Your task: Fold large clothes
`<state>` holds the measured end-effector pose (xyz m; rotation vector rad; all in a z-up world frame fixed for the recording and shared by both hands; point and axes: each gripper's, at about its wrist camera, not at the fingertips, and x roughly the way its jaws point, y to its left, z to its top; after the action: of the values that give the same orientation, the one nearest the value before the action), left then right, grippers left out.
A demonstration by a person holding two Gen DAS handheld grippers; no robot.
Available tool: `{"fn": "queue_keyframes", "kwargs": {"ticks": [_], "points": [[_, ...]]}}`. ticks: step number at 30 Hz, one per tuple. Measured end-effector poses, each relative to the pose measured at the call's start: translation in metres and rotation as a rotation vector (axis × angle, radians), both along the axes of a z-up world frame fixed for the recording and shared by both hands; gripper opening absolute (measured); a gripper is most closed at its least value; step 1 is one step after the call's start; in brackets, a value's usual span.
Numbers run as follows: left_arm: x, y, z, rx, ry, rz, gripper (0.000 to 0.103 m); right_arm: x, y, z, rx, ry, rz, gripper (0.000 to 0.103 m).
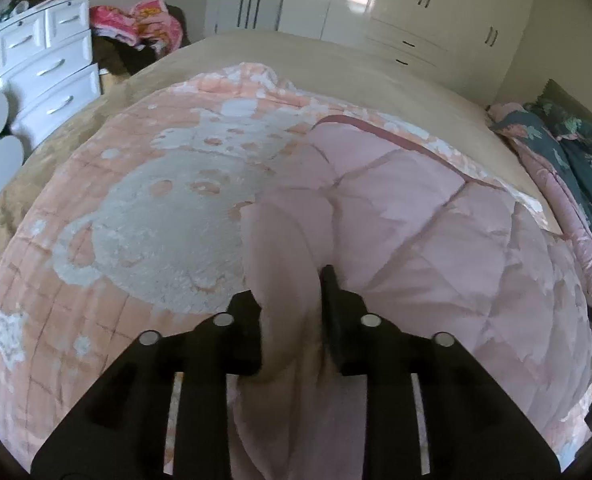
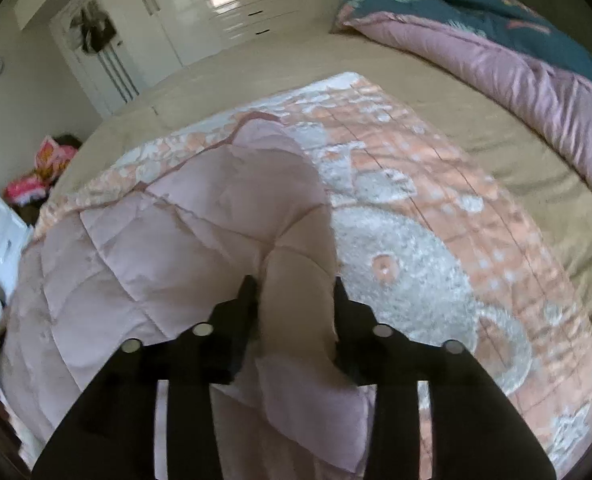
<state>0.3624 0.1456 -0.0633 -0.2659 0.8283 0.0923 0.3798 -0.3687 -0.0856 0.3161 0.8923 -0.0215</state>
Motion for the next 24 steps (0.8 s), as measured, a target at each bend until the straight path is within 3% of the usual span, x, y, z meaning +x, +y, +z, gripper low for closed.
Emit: {"fn": "queue_keyframes", "kwargs": {"ticks": [2,4,5,6,9,11,14,19,24], "points": [[-0.005,0.001,0.004,-0.005,-0.002,0.013,0.023,-0.008,-0.005,0.004,0.021,-0.01,-0.017,0.052],[-0.011,0.003,0.009,-0.009,-0.006,0.018,0.03,-0.02,-0.009,0.01,0.043,-0.026,-0.024,0.069],[-0.013,0.003,0.011,-0.007,-0.008,0.022,0.038,-0.025,-0.011,0.013,0.052,-0.032,-0.03,0.084],[-0.017,0.003,0.014,-0.005,-0.013,0.026,0.041,-0.031,-0.012,0.016,0.059,-0.036,-0.038,0.092],[-0.026,0.003,0.021,-0.007,-0.024,0.027,0.055,-0.049,-0.016,0.025,0.092,-0.053,-0.036,0.095],[-0.035,0.005,0.027,-0.015,-0.031,0.033,0.072,-0.064,-0.015,0.032,0.102,-0.07,-0.029,0.097],[-0.048,0.005,0.034,-0.015,-0.041,0.04,0.084,-0.082,-0.01,0.04,0.097,-0.092,-0.008,0.098],[-0.069,0.002,0.039,-0.03,-0.032,0.036,0.093,-0.112,0.0,0.049,0.077,-0.133,0.017,0.099],[-0.091,-0.002,0.033,-0.029,-0.015,0.031,0.093,-0.133,0.009,0.047,0.069,-0.143,0.04,0.099]]}}
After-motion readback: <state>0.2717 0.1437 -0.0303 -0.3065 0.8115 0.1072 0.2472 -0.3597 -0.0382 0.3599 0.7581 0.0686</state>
